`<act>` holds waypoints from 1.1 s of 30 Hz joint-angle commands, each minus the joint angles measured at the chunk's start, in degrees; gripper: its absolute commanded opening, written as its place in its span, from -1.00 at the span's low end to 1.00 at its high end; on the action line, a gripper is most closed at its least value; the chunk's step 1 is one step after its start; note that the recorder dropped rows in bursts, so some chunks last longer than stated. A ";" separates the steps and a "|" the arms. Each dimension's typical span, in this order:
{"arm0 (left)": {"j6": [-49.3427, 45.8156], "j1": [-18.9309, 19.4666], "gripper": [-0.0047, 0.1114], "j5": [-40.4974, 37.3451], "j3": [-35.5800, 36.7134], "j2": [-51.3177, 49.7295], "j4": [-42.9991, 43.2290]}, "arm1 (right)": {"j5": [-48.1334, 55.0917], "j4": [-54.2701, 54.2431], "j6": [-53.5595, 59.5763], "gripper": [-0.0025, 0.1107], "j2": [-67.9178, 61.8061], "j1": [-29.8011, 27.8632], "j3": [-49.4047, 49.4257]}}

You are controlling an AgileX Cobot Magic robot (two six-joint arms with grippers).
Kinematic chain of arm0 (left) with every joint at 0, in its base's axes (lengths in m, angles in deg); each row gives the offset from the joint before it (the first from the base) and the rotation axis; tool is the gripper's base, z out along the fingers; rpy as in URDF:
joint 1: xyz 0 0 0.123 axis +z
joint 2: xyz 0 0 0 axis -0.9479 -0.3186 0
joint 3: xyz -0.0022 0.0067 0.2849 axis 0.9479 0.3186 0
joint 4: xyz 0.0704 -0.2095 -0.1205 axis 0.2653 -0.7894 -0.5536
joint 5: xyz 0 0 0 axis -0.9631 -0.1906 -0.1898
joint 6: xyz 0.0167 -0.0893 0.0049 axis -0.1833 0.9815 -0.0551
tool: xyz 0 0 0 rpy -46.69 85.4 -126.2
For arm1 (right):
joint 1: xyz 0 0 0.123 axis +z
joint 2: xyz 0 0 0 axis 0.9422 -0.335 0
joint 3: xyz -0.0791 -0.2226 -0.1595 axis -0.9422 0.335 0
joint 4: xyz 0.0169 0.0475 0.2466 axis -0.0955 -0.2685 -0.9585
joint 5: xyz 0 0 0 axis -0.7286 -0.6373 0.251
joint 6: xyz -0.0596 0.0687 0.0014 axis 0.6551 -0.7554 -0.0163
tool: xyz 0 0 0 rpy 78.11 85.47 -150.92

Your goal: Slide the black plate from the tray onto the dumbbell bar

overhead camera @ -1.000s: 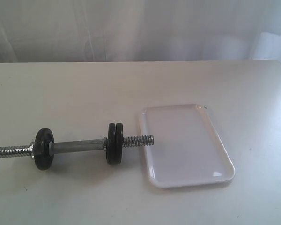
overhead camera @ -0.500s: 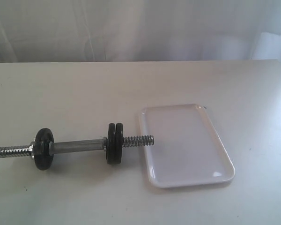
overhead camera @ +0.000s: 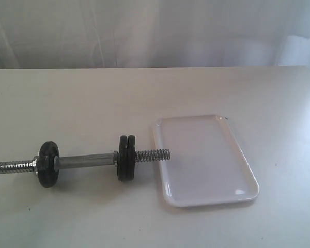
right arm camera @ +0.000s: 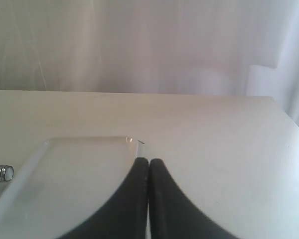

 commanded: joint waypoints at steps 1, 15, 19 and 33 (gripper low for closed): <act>0.14 -0.26 -0.92 -1.93 0.16 0.29 -1.05 | 0.98 0.00 0.32 -0.96 0.22 0.02 0.30; -0.32 -0.26 -0.92 -3.25 0.16 0.29 2.16 | 4.51 0.45 0.50 -0.96 0.22 0.02 0.30; -0.09 -0.26 -0.92 -3.25 0.16 0.29 2.16 | 6.62 0.35 0.25 -0.96 0.22 0.02 0.30; -0.09 -0.26 -0.92 -3.25 0.16 0.29 2.16 | 6.62 0.35 0.25 -0.96 0.22 0.02 0.30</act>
